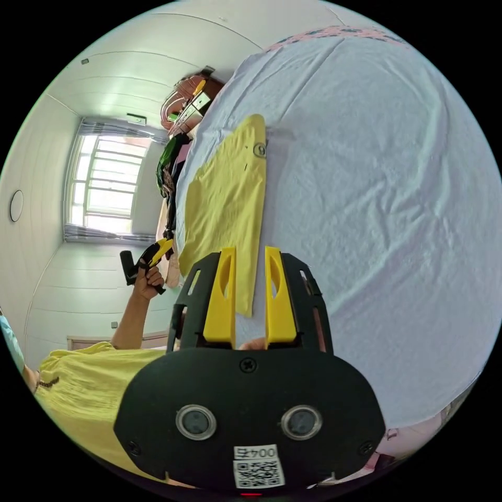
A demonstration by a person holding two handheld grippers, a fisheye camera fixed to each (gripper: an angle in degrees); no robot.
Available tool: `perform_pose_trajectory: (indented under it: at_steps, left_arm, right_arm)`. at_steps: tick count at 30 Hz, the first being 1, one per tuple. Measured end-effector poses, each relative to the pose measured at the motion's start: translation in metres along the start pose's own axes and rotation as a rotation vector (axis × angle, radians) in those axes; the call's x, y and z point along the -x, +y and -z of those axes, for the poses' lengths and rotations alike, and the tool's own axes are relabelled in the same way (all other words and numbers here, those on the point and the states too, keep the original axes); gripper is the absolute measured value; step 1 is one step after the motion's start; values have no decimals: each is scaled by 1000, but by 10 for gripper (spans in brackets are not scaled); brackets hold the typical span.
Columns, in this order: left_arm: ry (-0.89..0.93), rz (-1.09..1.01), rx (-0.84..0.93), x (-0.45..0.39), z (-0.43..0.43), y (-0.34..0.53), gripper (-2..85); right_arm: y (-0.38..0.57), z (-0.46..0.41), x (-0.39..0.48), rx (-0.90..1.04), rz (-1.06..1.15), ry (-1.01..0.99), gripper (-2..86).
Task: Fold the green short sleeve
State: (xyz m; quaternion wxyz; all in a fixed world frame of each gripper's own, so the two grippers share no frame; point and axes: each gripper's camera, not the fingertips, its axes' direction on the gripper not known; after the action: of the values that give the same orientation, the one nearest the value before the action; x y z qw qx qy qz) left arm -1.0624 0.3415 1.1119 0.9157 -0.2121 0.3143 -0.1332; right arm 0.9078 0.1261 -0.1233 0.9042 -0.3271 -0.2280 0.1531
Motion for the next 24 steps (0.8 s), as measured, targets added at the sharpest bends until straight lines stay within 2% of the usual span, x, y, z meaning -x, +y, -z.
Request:
perform_pose_trajectory:
  at_steps: [4,12,16,18,21,24]
  left_arm:
    - [-48,-70,78,-24,-43,-62,132]
    - [-82,-3,201,-27,-101,-129,142]
    - [-59,11,190,-27,-111,-141,102]
    - [-58,-7,168,-32,-112,-142,67]
    - [-83,-166,83,-54,-106,-138,40]
    - [-225,-302,73,-70,-113,-131,36]
  right_arm:
    - [-57,8,8,-13,45,39,98]
    - [-153,-19,11,26,65,48,112]
    - [-184,-37,11,50,55,32,100]
    - [-190,-43,11,67,56,41,63]
    - [-191,-44,18,58,95,109,37]
    - [-184,-45,25,34,170,208,34]
